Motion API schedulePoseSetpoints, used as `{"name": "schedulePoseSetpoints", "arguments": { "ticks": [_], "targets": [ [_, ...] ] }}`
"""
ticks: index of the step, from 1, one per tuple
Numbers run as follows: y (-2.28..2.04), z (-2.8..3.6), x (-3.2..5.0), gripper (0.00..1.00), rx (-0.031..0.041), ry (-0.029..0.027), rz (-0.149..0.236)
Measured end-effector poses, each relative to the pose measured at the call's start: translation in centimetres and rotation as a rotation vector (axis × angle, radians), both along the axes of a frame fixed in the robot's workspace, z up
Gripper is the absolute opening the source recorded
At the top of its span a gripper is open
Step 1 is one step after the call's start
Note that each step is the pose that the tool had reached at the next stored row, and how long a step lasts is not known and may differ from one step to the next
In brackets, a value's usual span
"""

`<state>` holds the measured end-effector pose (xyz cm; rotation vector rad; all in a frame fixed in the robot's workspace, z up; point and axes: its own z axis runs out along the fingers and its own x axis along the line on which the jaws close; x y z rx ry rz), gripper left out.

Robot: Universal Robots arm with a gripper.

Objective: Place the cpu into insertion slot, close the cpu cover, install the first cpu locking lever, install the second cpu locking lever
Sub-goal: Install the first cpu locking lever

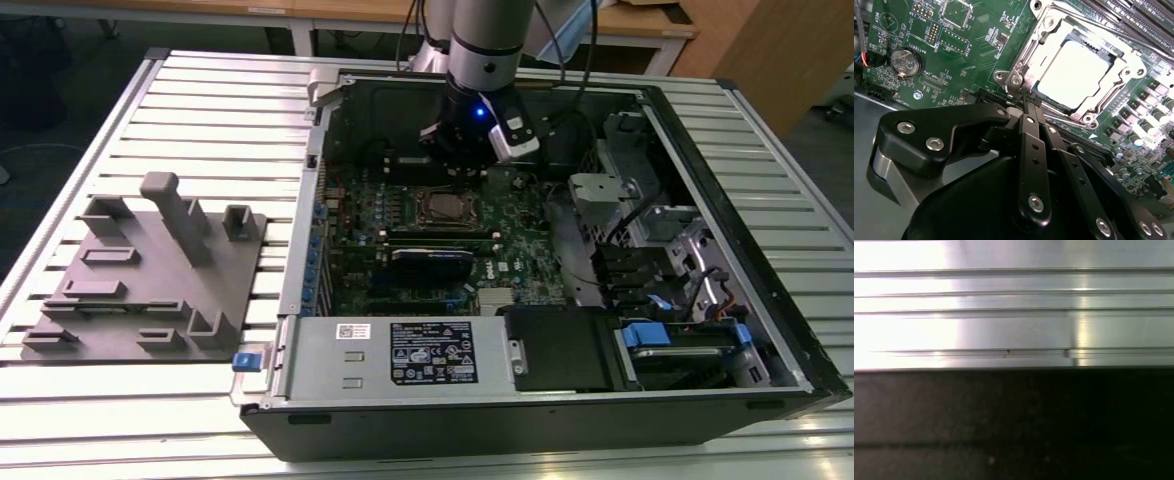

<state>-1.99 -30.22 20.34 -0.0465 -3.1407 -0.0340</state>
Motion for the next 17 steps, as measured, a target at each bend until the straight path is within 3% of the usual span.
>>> {"name": "schedulePoseSetpoints", "arguments": {
  "ticks": [17],
  "targets": [
    [0.0,-0.29,0.0,0.1,-0.0046,-0.0001,0.0]
  ]
}}
